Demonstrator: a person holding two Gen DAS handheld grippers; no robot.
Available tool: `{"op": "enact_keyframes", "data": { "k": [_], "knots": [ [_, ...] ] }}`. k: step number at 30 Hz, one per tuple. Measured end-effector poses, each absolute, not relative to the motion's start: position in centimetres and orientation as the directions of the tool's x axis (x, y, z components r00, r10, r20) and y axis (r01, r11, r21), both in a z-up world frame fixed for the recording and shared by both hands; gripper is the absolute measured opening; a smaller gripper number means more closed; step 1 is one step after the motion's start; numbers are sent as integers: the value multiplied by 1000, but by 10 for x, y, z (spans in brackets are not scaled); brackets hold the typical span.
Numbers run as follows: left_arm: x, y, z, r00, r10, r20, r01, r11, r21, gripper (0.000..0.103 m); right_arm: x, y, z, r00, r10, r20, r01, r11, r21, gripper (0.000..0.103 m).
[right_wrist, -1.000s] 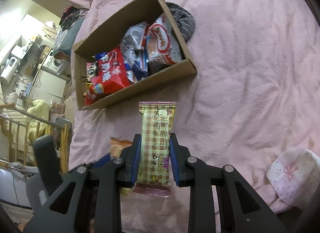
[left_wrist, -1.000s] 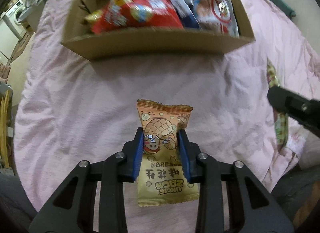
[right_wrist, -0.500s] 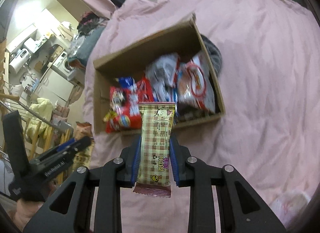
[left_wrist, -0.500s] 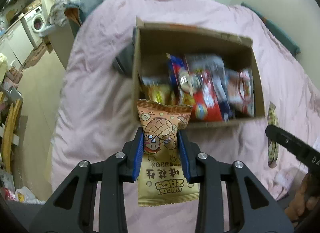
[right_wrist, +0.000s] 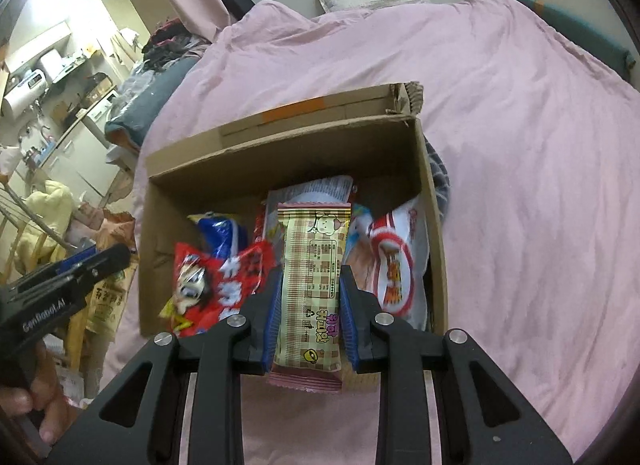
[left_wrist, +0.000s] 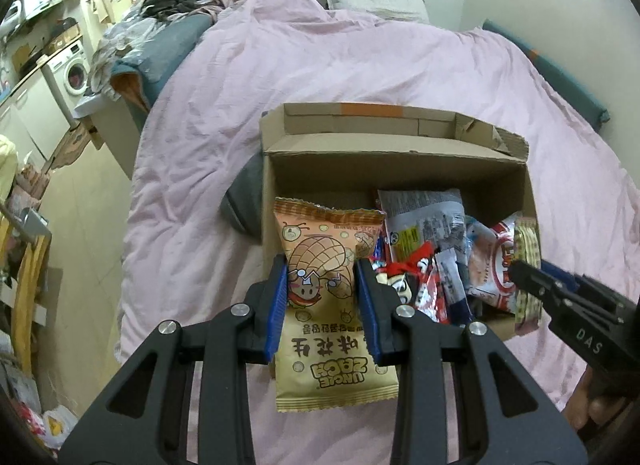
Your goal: Organize snacks
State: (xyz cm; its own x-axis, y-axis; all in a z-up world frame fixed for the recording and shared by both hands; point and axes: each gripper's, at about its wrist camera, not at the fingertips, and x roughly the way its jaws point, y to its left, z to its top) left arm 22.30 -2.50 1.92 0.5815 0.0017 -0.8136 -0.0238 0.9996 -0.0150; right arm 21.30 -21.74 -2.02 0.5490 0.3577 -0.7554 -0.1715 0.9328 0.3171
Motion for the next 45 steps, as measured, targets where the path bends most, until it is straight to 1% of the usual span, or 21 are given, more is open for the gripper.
{"op": "enact_keyframes", "data": {
  "k": [3, 10, 13, 20, 26, 28, 30, 32, 34, 35, 37, 38, 39, 41, 45],
  "knots": [
    [235, -28, 15, 572, 2, -820, -22, 1000, -13, 29, 224, -213, -22, 546, 351, -761, -174, 936, 307, 28],
    [257, -33, 6, 571, 12, -821, -25, 1000, -3, 29, 238, -207, -27, 534, 376, -757, -180, 926, 333, 28],
    [263, -36, 2, 588, 41, -808, -22, 999, 35, 29, 240, -207, -28, 533, 383, -754, -180, 922, 342, 28],
    [278, -36, -1, 609, 34, -792, -15, 999, 31, 30, 242, -210, -32, 516, 408, -753, -170, 910, 377, 28],
    [280, -36, -4, 586, 27, -810, -6, 1000, 29, 30, 240, -213, -29, 520, 461, -719, -184, 882, 433, 28],
    [279, -34, -2, 588, 22, -809, -6, 1000, 23, 40, 239, -215, -26, 523, 492, -696, -193, 864, 465, 28],
    [276, -30, 4, 612, 29, -790, -31, 999, 13, 75, 239, -215, -24, 526, 506, -684, -193, 854, 483, 30],
    [274, -28, 9, 631, 34, -775, -47, 999, 5, 89, 239, -216, -23, 529, 518, -672, -193, 845, 499, 31],
    [272, -28, 11, 632, 34, -774, -49, 999, 4, 89, 240, -220, -22, 537, 519, -665, -179, 841, 511, 32],
    [271, -28, 12, 631, 32, -775, -46, 999, 3, 89, 240, -221, -20, 544, 506, -669, -171, 848, 502, 33],
    [267, -27, 16, 640, 28, -768, -39, 999, 4, 89, 240, -223, -18, 559, 484, -674, -159, 860, 485, 56],
    [265, -27, 18, 644, 31, -764, -39, 999, 7, 89, 239, -225, -16, 572, 480, -665, -157, 860, 485, 77],
    [263, -26, 19, 647, 33, -761, -41, 999, 9, 89, 237, -227, -12, 592, 477, -650, -154, 858, 490, 84],
    [257, -25, 24, 655, 42, -754, -47, 999, 15, 89, 234, -231, -5, 619, 461, -635, -151, 864, 480, 84],
    [242, -18, 34, 673, 55, -738, -72, 997, 9, 89, 219, -232, 16, 688, 404, -603, -169, 897, 407, 88]
  ]
}}
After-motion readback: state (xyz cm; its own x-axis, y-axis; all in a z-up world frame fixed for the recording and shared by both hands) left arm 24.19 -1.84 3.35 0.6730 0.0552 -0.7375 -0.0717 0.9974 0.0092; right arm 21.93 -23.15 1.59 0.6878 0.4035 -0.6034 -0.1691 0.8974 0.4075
